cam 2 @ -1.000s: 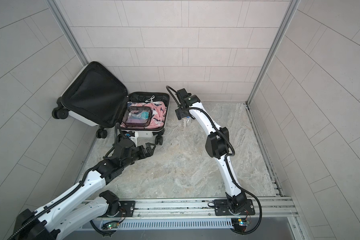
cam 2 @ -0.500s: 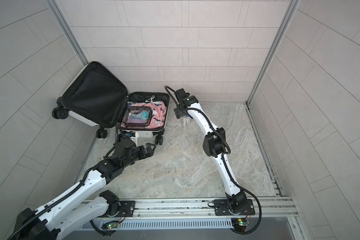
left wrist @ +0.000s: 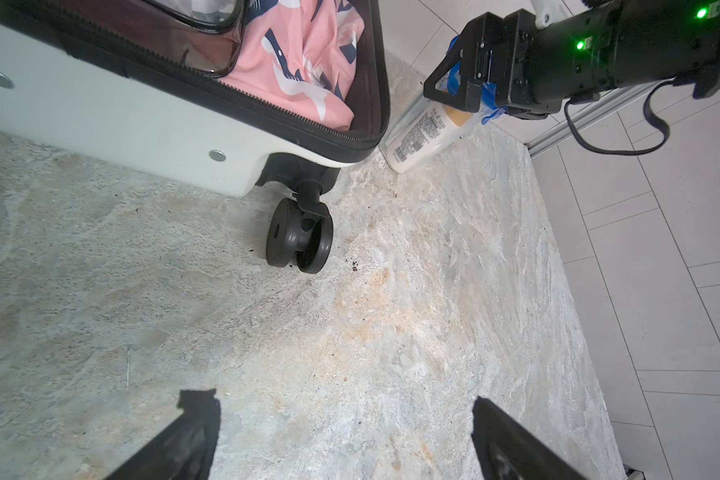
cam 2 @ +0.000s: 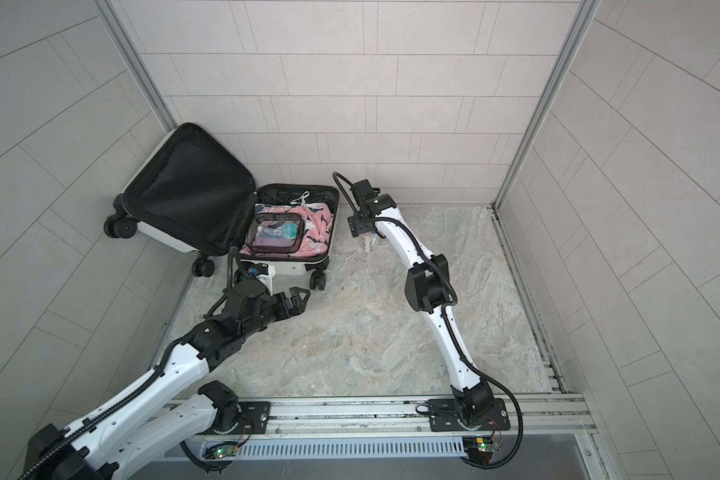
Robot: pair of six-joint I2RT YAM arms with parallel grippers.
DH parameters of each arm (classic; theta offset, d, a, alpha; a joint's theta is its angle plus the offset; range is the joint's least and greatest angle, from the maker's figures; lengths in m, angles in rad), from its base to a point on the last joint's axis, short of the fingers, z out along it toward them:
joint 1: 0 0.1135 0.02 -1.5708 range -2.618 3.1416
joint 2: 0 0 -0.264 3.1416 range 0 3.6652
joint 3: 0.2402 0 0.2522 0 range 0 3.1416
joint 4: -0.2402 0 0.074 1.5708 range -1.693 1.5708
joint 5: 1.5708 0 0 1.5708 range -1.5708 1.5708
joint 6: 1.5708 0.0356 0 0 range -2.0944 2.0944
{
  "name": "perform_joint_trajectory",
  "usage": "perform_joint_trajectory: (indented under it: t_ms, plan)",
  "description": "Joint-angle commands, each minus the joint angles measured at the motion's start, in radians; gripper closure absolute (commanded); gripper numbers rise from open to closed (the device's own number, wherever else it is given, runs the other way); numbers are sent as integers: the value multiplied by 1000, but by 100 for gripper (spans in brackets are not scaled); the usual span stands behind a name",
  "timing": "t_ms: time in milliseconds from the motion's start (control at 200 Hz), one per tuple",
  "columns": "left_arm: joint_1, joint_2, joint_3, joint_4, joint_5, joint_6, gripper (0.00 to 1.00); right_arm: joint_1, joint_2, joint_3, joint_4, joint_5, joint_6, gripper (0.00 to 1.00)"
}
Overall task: Pack the luggage
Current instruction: 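Grasp the blue-lidded cup top with the right gripper while the left gripper approaches, then lift the blue-lidded cup with the right gripper and hand it to the left gripper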
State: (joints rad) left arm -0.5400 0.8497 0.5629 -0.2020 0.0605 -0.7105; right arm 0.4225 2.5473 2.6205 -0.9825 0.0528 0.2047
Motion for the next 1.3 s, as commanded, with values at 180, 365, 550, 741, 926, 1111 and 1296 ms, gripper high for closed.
perform_joint_trajectory:
  t_ms: [180,365,550,741,926,1111,1296]
  plan:
    - [-4,-54,57,-19,-24,96,4,-2,-22,12,10,-77,55,23]
    - [-3,-55,141,1,-54,223,0,-9,-114,2,-38,-147,108,27]
    - [-3,36,235,94,-8,362,0,-11,-246,-83,-72,-250,111,30]
    - [-15,159,313,142,170,569,4,-10,-381,-187,-105,-390,110,35]
    - [-68,251,333,161,143,741,4,-2,-524,-311,-94,-487,112,36]
    - [-127,330,380,155,112,830,4,33,-629,-398,-85,-532,111,36]
    - [-145,365,406,163,87,865,4,81,-688,-449,-103,-562,102,38]
